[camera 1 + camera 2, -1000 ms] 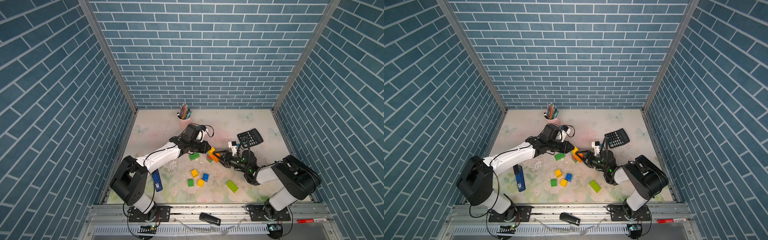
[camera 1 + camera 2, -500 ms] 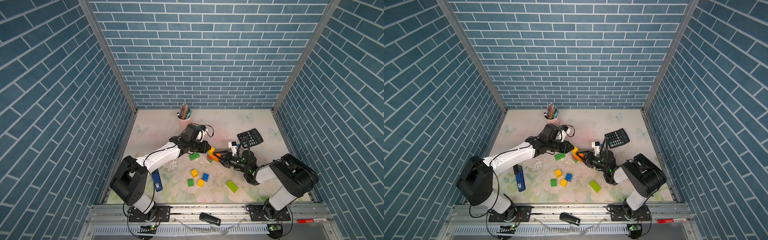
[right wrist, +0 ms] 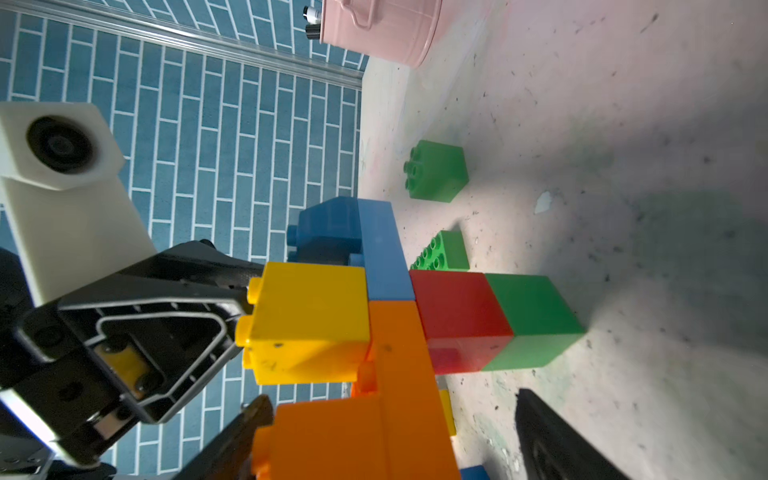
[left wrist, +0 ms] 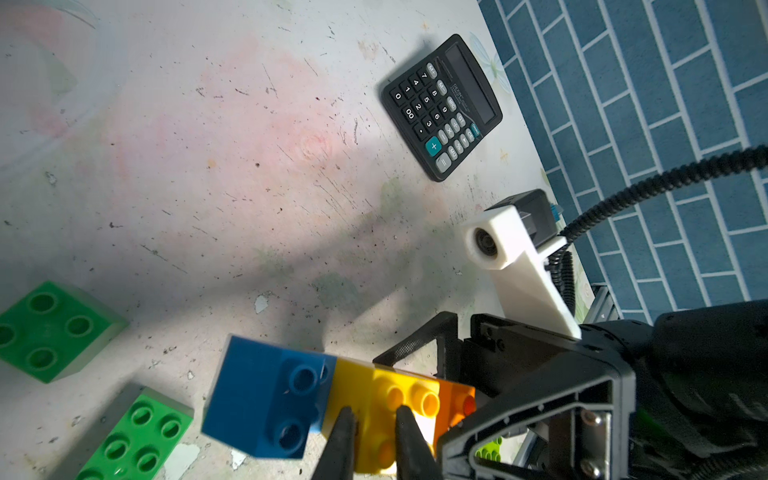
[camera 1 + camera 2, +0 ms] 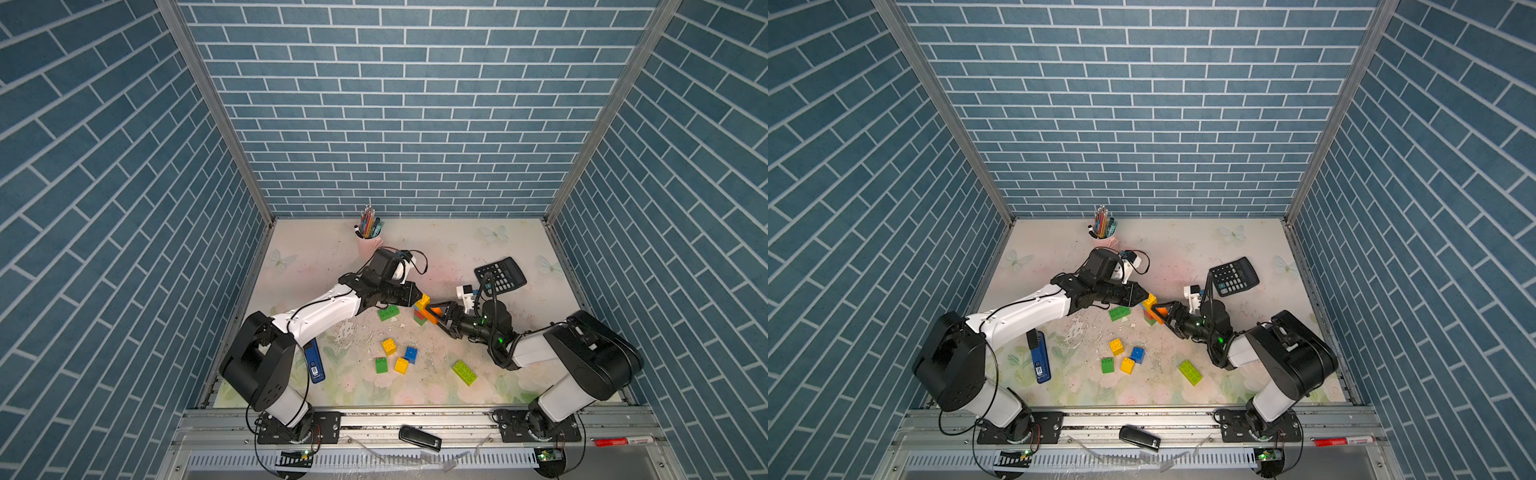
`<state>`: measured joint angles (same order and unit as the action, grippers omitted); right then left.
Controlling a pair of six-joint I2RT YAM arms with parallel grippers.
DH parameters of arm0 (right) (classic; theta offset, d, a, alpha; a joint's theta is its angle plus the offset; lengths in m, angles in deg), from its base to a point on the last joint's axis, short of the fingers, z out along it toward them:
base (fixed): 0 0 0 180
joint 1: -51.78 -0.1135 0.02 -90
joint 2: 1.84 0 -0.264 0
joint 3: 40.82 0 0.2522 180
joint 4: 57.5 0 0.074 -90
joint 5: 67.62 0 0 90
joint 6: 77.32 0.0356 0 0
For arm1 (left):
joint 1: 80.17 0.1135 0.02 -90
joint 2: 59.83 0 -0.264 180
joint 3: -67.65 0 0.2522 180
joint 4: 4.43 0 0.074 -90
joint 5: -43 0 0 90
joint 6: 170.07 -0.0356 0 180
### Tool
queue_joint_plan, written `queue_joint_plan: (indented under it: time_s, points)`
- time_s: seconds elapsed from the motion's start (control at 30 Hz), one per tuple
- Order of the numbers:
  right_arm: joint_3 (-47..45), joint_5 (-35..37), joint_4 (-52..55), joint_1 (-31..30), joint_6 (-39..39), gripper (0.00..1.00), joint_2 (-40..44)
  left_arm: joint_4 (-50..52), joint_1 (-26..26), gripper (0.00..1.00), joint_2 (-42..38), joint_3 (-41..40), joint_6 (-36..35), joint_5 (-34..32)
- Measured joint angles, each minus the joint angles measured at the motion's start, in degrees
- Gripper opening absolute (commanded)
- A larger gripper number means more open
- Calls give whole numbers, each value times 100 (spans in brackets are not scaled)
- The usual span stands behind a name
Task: Assemble a fork with lego
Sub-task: Assemble the lego brick with the lego brick, then adjust the lego brick at the center of the board.
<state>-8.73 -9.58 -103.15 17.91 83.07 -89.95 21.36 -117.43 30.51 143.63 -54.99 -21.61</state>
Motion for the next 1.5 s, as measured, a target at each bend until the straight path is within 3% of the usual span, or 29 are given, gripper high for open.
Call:
queue_joint_plan:
  time_s: [0.27,0.4,0.57,1.0,1.23,1.5]
  points:
    - [1156,664,3556,79,-2498,91,2155,4,2,19,0,9,22,2]
    - [1674,909,4835,79,-3681,87,2474,37,0,20,0,28,66,9]
    - [2168,931,6026,70,-4839,77,2286,114,0,20,0,118,125,74]
    - [2658,874,6500,-514,-5884,74,1384,96,0,20,0,247,175,190]
    - [2911,1231,6638,-704,-6144,74,1202,98,0,20,-9,247,175,142]
    - [3272,1491,6985,-758,-6594,58,929,-2,127,21,-885,-321,280,-363]
